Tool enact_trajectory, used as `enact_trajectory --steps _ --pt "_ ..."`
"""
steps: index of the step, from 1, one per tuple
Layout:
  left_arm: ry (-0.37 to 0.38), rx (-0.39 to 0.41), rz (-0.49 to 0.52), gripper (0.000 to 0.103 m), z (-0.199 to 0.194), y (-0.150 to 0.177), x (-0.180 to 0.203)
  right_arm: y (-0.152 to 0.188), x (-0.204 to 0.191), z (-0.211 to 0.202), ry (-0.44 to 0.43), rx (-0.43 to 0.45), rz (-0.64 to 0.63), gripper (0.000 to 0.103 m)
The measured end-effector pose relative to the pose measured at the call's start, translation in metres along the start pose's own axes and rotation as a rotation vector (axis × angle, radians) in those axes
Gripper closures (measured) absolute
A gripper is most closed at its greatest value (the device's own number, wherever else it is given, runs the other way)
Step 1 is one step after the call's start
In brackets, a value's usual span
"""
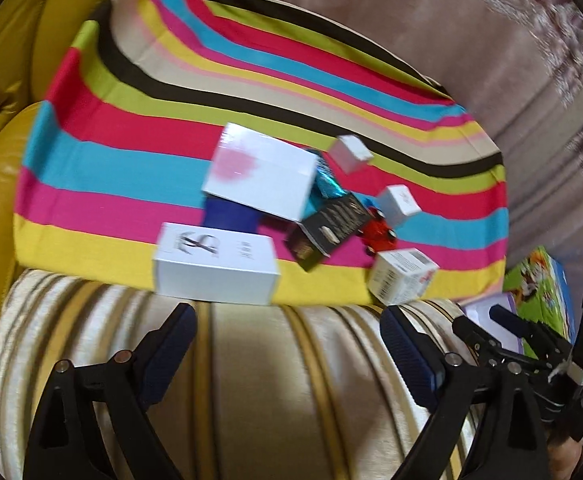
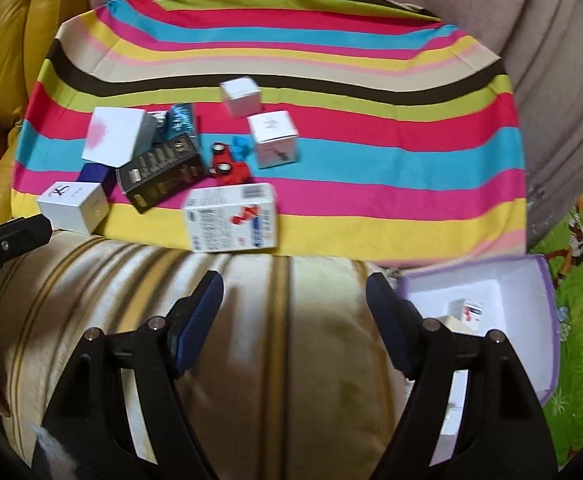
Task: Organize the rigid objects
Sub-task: 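Grasp the white S-logo box with the left gripper while the right grasps a white barcode medicine box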
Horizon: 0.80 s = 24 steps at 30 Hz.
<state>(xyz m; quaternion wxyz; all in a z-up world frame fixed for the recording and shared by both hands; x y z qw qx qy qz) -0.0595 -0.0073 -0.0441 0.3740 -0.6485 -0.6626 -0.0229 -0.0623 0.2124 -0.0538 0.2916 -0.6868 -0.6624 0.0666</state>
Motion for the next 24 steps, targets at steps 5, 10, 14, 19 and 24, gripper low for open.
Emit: enact_trajectory --steps 5,10,14,19,24 --pt "-0.053 -0.005 -0.026 0.008 0.000 -0.008 -0.021 -0.005 -0.017 0.007 -0.004 -0.009 -0.041 0.026" --pt "-0.109 -0.029 -0.030 0.000 0.006 -0.013 -0.033 -0.011 -0.024 0.014 -0.002 -0.015 -0.044 0.026" --pt "-0.147 -0.059 -0.021 0.000 0.013 -0.014 -0.039 -0.015 -0.027 0.020 0.005 -0.025 -0.051 0.026" --pt "-0.183 -0.073 -0.005 0.000 0.018 -0.016 -0.043 -0.019 -0.034 0.028 -0.009 -0.034 -0.069 0.026" --pt "-0.197 -0.117 0.003 0.000 0.032 -0.016 -0.046 -0.023 -0.041 0.033 -0.056 -0.039 -0.073 0.022"
Point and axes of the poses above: each gripper's, at about its wrist camera, not at the fingertips, and z roughly the way its jaws point, x to its right, y to its underside, the point moved 7 cm from there along z, roughly the way its jaws point, and after that the axes turned 12 degrees about y, right-handed, at the moved point
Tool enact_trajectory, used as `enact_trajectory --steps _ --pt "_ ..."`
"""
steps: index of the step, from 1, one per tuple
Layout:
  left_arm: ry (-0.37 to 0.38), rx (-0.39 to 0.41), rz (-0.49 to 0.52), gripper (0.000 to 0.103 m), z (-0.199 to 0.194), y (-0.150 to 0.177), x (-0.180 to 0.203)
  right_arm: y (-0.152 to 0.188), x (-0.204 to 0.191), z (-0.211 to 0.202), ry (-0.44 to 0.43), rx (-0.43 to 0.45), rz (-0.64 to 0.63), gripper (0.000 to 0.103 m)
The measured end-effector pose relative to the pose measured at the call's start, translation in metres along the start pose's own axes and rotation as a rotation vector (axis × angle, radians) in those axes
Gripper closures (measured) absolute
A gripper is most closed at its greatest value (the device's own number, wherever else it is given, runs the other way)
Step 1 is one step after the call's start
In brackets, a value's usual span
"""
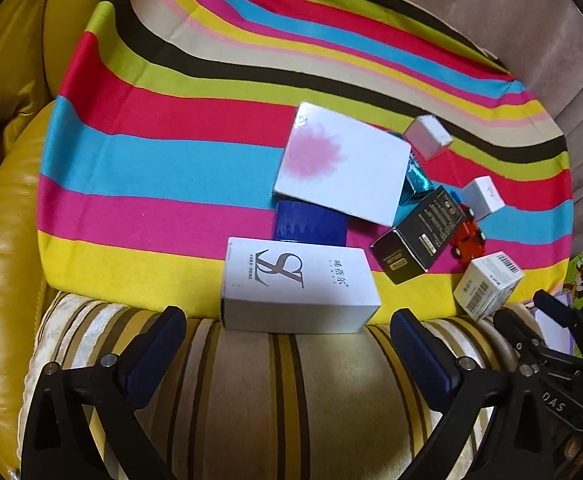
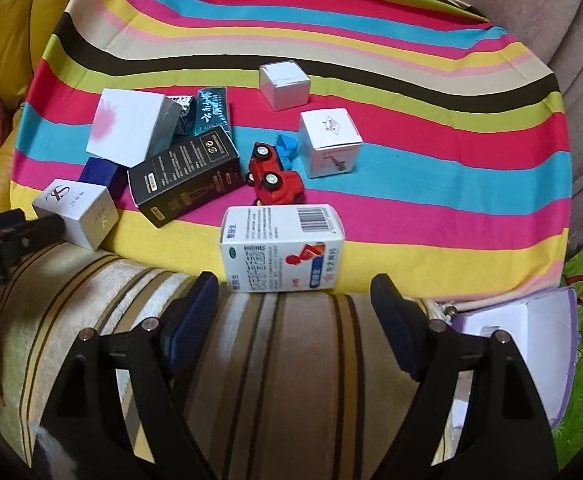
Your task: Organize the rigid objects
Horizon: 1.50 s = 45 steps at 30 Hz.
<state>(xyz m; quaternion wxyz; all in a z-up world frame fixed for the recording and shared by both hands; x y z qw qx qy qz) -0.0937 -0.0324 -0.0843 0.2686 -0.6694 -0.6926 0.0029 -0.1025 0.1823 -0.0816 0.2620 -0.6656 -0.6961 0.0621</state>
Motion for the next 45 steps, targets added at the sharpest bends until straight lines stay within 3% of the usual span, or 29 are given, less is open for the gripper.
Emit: enact_trajectory --steps 9,14,23,27,38,45 --pt "-0.011 -0.030 0.015 0.000 0.015 -0.006 0.000 -0.008 -0.005 0.014 0.010 -0.017 -0.015 0.022" --pt "-0.006 -0.039 0.016 0.014 0.021 -0.007 -0.001 -0.013 -0.009 0.023 0.021 -0.028 -0.032 0.021" --pt "-0.004 -0.027 0.026 0.014 0.017 -0.006 0.001 -0.019 -0.008 0.032 0.054 -0.030 -0.028 0.022" --pt "-0.003 0.000 0.030 0.014 0.010 -0.005 0.002 -0.018 -0.008 0.030 0.067 -0.024 -0.030 0.028" --pt "0.060 0.113 0.046 0.014 -0.020 0.000 0.023 -0.018 0.004 0.012 0.101 0.059 0.002 0.028" --pt "0.076 0.146 0.074 0.014 -0.026 0.003 0.043 -0.013 0.017 -0.003 0.092 0.085 0.053 0.028"
Point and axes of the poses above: each gripper's, at about its wrist camera, not at the fingertips, and z roughly the way its jaws point, x to its right, y to its underside, the point moved 7 cm from there along z, roughly the way its jaws point, and after that the axes turned 12 degrees about y, right-handed, at the moved point
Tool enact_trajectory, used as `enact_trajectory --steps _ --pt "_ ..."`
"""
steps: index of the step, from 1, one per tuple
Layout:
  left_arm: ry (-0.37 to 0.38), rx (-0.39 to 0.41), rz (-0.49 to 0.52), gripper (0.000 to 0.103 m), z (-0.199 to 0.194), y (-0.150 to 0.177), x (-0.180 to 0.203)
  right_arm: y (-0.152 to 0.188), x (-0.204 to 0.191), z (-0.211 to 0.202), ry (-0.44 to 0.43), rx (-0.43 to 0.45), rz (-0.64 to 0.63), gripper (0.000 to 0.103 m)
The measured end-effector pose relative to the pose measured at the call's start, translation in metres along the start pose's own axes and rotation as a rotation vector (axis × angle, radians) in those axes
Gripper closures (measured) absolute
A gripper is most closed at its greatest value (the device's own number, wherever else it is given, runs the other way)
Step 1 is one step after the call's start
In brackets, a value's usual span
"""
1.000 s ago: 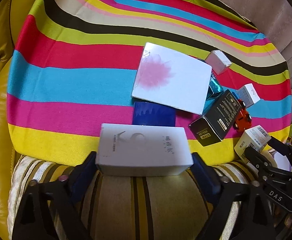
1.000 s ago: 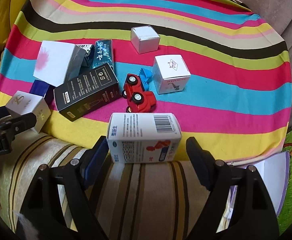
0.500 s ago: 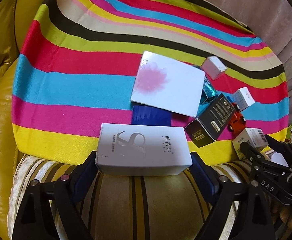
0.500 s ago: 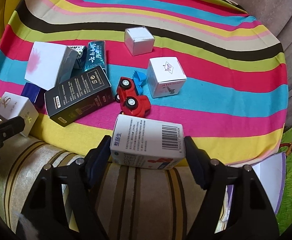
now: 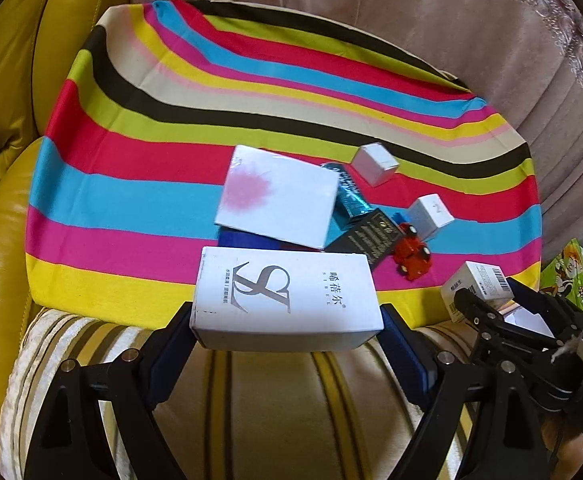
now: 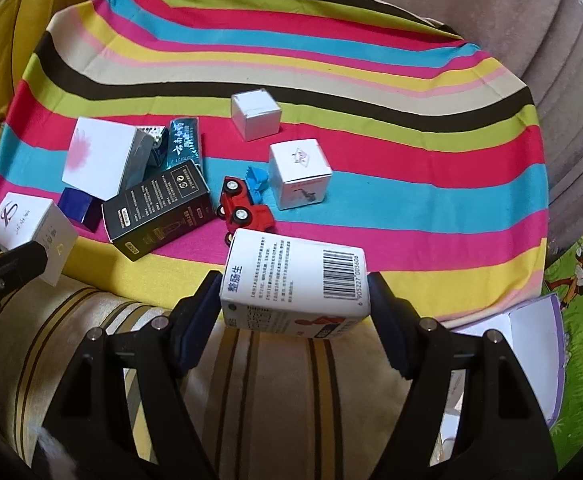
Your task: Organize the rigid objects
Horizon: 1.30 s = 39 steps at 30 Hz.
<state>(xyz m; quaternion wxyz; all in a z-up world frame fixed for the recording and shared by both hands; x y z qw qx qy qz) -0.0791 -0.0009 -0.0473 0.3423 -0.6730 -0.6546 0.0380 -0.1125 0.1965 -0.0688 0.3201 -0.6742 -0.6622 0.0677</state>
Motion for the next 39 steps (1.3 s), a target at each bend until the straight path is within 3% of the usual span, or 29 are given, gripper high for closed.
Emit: enact_trajectory --steps 20,39 --pt "0.033 -0.006 0.128 0.014 0.012 0.006 0.064 0.019 0.054 -0.024 0.022 0.028 0.116 0.028" --pt "0.086 -0.068 0.268 0.014 0.034 0.019 0.137 0.057 0.126 -0.027 0.054 -0.001 0.250 0.028"
Point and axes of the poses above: each gripper's, at about its wrist camera, not at the fingertips, and z roughly the way its jaws point, x to its right, y to its underside, the point moved 7 cm from there along z, roughly the way its jaws point, and after that the axes turned 12 degrees about y, right-handed, at the moved point
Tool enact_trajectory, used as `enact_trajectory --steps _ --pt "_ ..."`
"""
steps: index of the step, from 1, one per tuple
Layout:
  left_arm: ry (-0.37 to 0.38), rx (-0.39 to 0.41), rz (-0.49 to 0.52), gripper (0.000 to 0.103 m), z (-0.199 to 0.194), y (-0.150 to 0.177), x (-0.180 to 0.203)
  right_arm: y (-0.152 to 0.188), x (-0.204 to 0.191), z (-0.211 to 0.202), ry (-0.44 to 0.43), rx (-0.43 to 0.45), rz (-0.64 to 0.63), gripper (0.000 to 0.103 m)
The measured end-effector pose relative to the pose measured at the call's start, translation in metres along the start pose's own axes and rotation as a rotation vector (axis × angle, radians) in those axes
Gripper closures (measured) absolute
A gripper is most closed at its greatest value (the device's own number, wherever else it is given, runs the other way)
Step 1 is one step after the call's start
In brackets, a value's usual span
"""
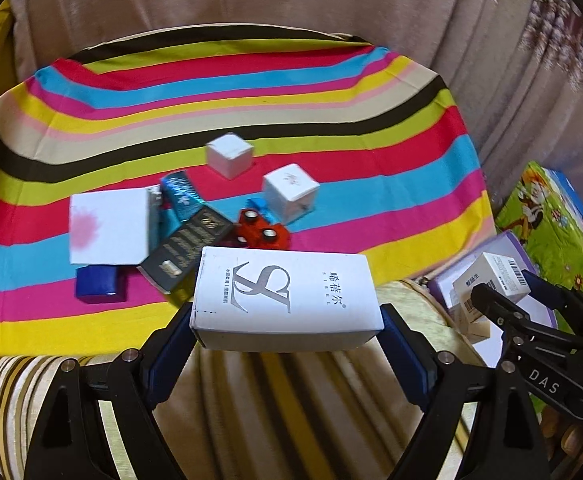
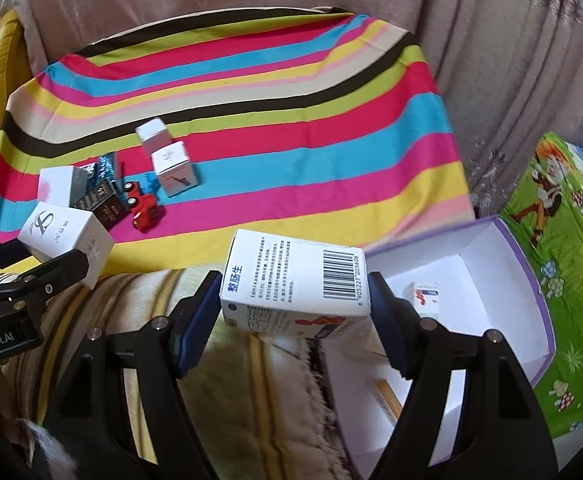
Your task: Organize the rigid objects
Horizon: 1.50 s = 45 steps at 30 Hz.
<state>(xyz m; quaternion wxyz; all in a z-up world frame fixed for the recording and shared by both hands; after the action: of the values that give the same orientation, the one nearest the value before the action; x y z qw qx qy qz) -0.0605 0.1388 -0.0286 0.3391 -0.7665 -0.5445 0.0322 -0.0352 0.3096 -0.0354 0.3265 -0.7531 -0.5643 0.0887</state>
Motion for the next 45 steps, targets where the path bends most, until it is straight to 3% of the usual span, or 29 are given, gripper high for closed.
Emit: enact_trajectory --steps 17,28,36,45 --pt "0.078 -0.066 0.181 0.014 0.031 0.002 0.092 0.037 0.103 0.010 0.093 -0.064 0.148 0.028" --pt "0.131 -0.168 0.298 0.014 0.064 0.014 0.153 0.069 0.145 0.032 0.129 -0.132 0.210 0.028" --pt "0.190 -0.252 0.281 0.014 0.097 0.016 0.182 0.086 0.165 0.045 0.162 -0.175 0.234 0.028" --pt "0.270 -0.298 0.180 0.014 0.117 0.014 0.185 0.093 0.177 0.055 0.174 -0.196 0.251 0.028"
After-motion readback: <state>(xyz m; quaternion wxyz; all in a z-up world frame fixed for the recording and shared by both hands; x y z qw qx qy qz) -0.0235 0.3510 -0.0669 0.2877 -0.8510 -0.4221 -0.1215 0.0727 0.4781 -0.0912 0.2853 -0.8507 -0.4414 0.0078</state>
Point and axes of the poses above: each gripper's, at about its wrist camera, not at the fingertips, and z roughly the way its jaws point, x to its right, y to its underside, the point moved 7 cm from there along z, roughly the way its jaws point, and after that the axes turned 12 degrees about y, right-handed, at the moved point
